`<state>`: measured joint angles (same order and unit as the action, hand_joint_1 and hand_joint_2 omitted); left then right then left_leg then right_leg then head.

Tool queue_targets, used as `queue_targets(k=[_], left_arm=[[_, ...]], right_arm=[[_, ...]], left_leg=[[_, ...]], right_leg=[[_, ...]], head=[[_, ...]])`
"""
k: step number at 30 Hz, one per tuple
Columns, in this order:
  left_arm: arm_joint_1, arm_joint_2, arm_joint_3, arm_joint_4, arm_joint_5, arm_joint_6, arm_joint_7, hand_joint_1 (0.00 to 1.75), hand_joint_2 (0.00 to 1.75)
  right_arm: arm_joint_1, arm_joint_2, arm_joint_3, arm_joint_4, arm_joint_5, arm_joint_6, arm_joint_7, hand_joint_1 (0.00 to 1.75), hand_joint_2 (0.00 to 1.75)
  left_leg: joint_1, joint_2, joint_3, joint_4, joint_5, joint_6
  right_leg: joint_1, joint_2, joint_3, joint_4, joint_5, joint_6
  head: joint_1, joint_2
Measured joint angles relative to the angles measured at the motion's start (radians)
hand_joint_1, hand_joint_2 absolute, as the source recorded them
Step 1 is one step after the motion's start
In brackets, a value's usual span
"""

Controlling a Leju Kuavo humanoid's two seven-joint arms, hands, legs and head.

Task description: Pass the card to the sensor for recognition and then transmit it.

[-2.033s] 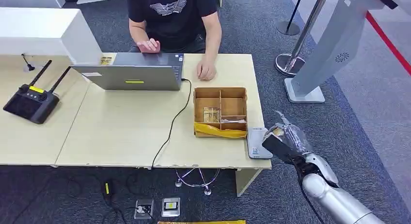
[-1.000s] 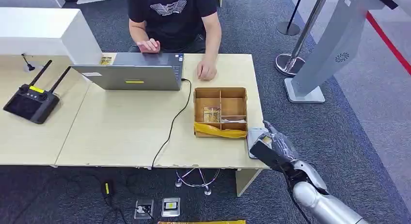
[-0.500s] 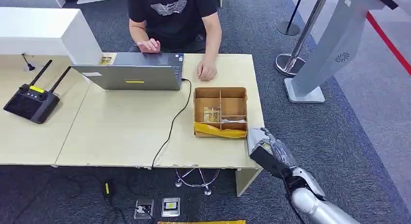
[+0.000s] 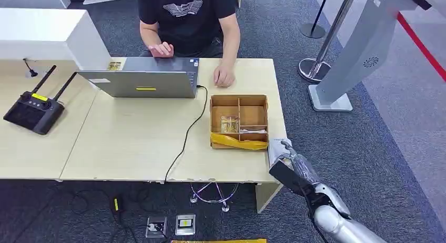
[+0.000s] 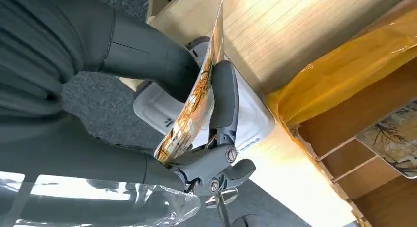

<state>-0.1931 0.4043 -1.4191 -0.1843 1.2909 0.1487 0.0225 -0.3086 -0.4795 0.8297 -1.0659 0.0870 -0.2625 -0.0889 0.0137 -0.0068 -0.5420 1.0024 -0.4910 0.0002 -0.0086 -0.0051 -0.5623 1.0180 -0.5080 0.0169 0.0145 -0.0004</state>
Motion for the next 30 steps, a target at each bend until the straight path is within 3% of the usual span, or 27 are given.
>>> queue_targets(k=[8, 16, 26, 30], left_arm=[[0.000, 0.007, 0.000, 0.000, -0.009, -0.001, 0.012, 0.00, 0.00], [0.000, 0.009, 0.000, 0.000, -0.020, -0.011, -0.003, 0.00, 0.00], [0.000, 0.010, 0.000, 0.000, -0.024, -0.019, -0.008, 0.00, 0.00], [-0.001, 0.009, 0.000, 0.000, -0.023, -0.018, -0.008, 0.00, 0.00]], right_arm=[[-0.023, -0.009, -0.011, 0.009, 0.006, -0.005, -0.007, 1.75, 1.75], [-0.069, -0.050, -0.092, -0.032, 0.029, 0.050, 0.029, 1.75, 1.75], [-0.079, -0.060, -0.155, -0.081, 0.059, 0.064, 0.048, 1.75, 1.75], [-0.080, -0.054, -0.168, -0.065, 0.085, 0.061, 0.007, 1.75, 1.75]], left_leg=[[0.000, 0.000, 0.000, 0.000, 0.000, 0.000], [0.000, 0.000, 0.000, 0.000, 0.000, 0.000], [0.000, 0.000, 0.000, 0.000, 0.000, 0.000], [0.000, 0.000, 0.000, 0.000, 0.000, 0.000]], right_leg=[[0.000, 0.000, 0.000, 0.000, 0.000, 0.000], [0.000, 0.000, 0.000, 0.000, 0.000, 0.000], [0.000, 0.000, 0.000, 0.000, 0.000, 0.000], [0.000, 0.000, 0.000, 0.000, 0.000, 0.000]], head=[[0.000, 0.000], [0.000, 0.000], [0.000, 0.000], [0.000, 0.000]])
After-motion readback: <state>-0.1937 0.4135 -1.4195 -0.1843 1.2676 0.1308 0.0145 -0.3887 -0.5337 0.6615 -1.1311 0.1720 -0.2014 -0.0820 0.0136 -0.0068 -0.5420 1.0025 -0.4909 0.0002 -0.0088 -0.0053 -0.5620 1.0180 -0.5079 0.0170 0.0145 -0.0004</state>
